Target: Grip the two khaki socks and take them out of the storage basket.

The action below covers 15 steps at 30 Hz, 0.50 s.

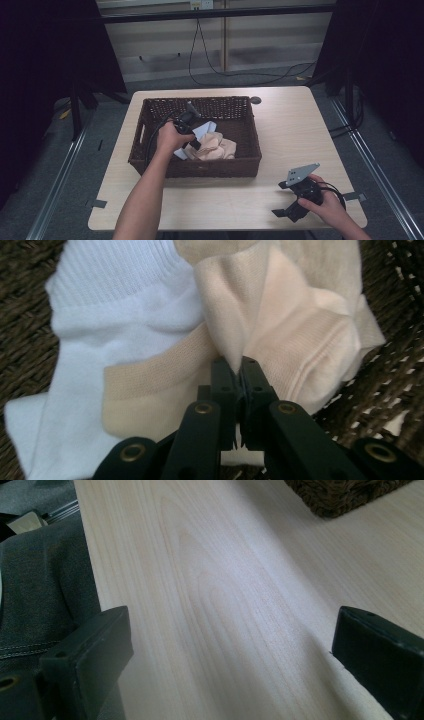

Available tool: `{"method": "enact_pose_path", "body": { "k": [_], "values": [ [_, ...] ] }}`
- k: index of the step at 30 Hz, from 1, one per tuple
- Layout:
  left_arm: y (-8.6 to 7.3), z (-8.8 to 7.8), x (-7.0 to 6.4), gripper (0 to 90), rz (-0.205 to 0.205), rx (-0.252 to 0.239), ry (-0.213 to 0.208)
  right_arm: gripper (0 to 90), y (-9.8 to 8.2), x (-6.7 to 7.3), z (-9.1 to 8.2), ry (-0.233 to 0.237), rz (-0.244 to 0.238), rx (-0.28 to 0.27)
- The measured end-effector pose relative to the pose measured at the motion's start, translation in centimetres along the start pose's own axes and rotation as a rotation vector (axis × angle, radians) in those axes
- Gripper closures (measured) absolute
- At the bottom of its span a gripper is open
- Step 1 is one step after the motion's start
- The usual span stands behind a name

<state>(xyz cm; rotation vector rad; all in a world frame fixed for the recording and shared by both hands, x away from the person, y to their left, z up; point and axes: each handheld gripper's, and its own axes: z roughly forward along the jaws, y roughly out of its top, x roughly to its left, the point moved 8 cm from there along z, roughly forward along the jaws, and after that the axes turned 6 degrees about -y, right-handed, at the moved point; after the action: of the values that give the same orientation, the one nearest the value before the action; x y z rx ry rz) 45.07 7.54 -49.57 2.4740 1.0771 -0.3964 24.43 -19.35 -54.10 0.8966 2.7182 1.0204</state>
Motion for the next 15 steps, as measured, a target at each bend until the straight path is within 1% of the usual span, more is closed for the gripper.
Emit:
{"method": "enact_pose_path", "body": {
  "k": [1,2,3,4,5,8,9,10,11,12,13,14,15],
  "values": [
    [0.1,-0.5,-0.2,87.6,-0.006,-0.004,-0.001,2.5,0.0,0.0,0.0,0.0,-0.001,0.0],
    [0.1,-0.5,-0.2,87.6,-0.006,-0.004,-0.001,2.5,0.0,-0.1,0.0,0.0,-0.006,-0.005],
    [0.3,-1.5,-0.5,87.6,-0.014,-0.028,-0.013,2.5,0.0,-0.1,0.0,0.0,-0.007,-0.005],
    [0.4,-2.0,-0.7,87.6,-0.027,-0.038,-0.017,2.5,0.0,-0.1,0.0,0.0,-0.008,-0.006],
    [0.4,-2.0,-0.7,87.5,-0.027,-0.038,-0.017,2.5,0.0,-0.1,0.0,0.0,-0.002,-0.004],
    [0.4,-3.4,-1.2,87.6,-0.031,-0.044,-0.025,2.5,0.1,0.0,0.0,0.001,-0.002,-0.006],
    [0.4,-4.2,-1.7,87.6,-0.037,-0.051,-0.036,2.5,0.0,0.0,0.0,0.003,-0.002,-0.004],
    [0.5,-4.6,-1.8,87.6,-0.038,-0.06,-0.036,2.5,0.0,0.0,0.0,0.001,-0.002,-0.005],
    [0.5,-4.6,-1.8,87.6,-0.038,-0.06,-0.036,2.5,0.0,0.0,0.0,0.001,-0.002,-0.005],
    [0.4,-5.4,-2.3,87.6,-0.034,-0.058,-0.036,2.5,0.1,0.0,0.0,0.002,-0.001,-0.007],
    [0.4,-5.8,-2.6,87.6,-0.035,-0.054,-0.041,2.5,0.1,-0.1,0.0,0.001,0.0,-0.008],
    [0.4,-5.8,-2.6,87.7,-0.035,-0.054,-0.041,2.5,0.1,-0.1,0.0,0.001,-0.001,-0.007],
    [0.3,-6.1,-2.7,87.7,-0.031,-0.043,-0.039,2.5,0.1,-0.1,0.0,0.001,-0.001,-0.007]
  ]
}}
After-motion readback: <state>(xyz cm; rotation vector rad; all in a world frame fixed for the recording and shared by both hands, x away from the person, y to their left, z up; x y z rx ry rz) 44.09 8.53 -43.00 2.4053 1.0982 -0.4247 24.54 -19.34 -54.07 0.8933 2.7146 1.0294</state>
